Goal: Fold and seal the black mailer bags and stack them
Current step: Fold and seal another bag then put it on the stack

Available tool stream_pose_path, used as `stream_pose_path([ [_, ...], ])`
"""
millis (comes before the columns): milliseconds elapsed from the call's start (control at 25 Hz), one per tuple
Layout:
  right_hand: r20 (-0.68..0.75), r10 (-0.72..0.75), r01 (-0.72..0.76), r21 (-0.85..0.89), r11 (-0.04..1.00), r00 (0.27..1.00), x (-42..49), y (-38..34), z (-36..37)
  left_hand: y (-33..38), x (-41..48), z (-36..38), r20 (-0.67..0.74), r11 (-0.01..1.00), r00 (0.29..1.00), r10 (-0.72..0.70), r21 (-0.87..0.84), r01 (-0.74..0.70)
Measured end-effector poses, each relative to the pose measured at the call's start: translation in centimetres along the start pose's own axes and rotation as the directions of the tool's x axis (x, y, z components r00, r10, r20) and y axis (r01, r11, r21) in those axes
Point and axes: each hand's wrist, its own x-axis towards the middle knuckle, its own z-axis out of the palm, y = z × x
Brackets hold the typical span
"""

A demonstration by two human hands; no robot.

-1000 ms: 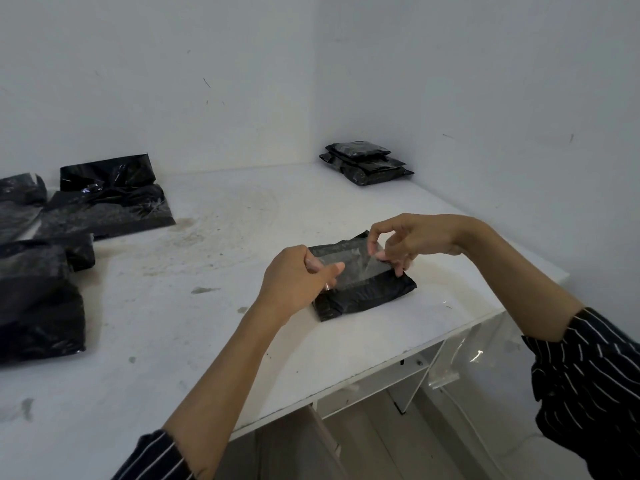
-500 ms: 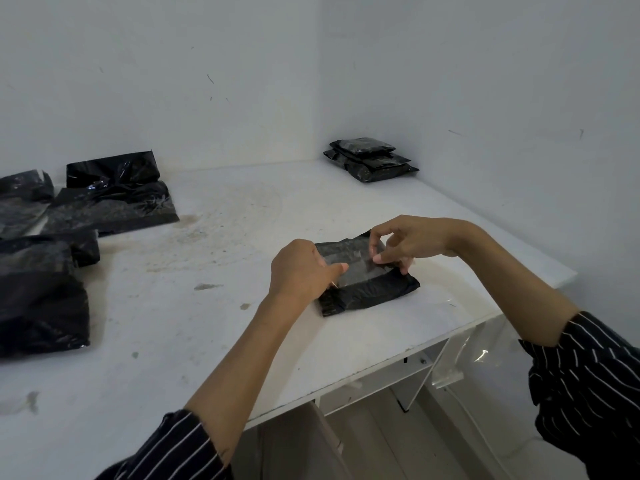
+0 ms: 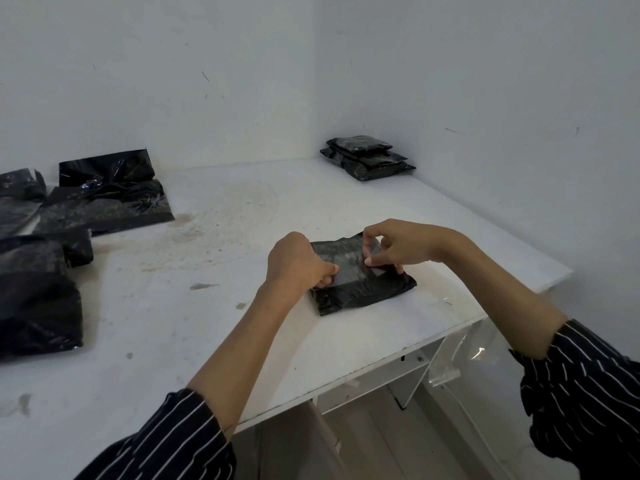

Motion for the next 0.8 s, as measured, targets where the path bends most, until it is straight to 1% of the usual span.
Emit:
stream_pose_path([
  [120, -0.029, 0.046, -0.048, -0.072, 0.996, 0.999, 0.0, -0.6, 0.4, 0.1, 0.0, 0.2, -0.037, 0.994, 0.999, 0.004, 0.112, 0.001],
  [280, -0.078, 0.114, -0.127, -0.177, 0.976, 0.99, 0.1, -0.8, 0.9, 0.2, 0.0, 0.2, -0.052, 0.978, 0.999, -0.012, 0.209, 0.022],
  [360, -0.093, 0.149, -0.165, -0.192, 0.968, 0.984, 0.0, -1.0, 0.9, 0.4, -0.2, 0.1, -0.062, 0.941, 0.997, -0.045, 0.333, 0.063],
  [440, -0.086, 0.176, -0.189, -0.194, 0.963, 0.981, 0.0, -1.3, 0.8, 0.4, -0.5, -0.2, -0.062, 0.905, 0.995, -0.082, 0.413, 0.101],
  [520, -0.063, 0.194, -0.202, -0.194, 0.96, 0.979, -0.2, -1.6, 0.6, 0.4, -0.7, -0.3, -0.052, 0.887, 0.994, -0.094, 0.45, 0.107],
  [680, -0.048, 0.207, -0.212, -0.167, 0.963, 0.977, -0.4, -1.7, 0.5, 0.3, -0.9, -0.2, -0.058, 0.854, 0.996, -0.061, 0.514, 0.082],
  [720, -0.046, 0.207, -0.211, -0.157, 0.965, 0.977, -0.4, -1.7, 0.5, -0.1, -0.8, -0.4, -0.074, 0.86, 0.995, -0.07, 0.502, 0.098],
  [800, -0.05, 0.202, -0.207, -0.138, 0.969, 0.978, -0.6, -1.6, 0.6, -1.8, -0.7, -0.9, -0.119, 0.903, 0.988, -0.099, 0.406, 0.14],
])
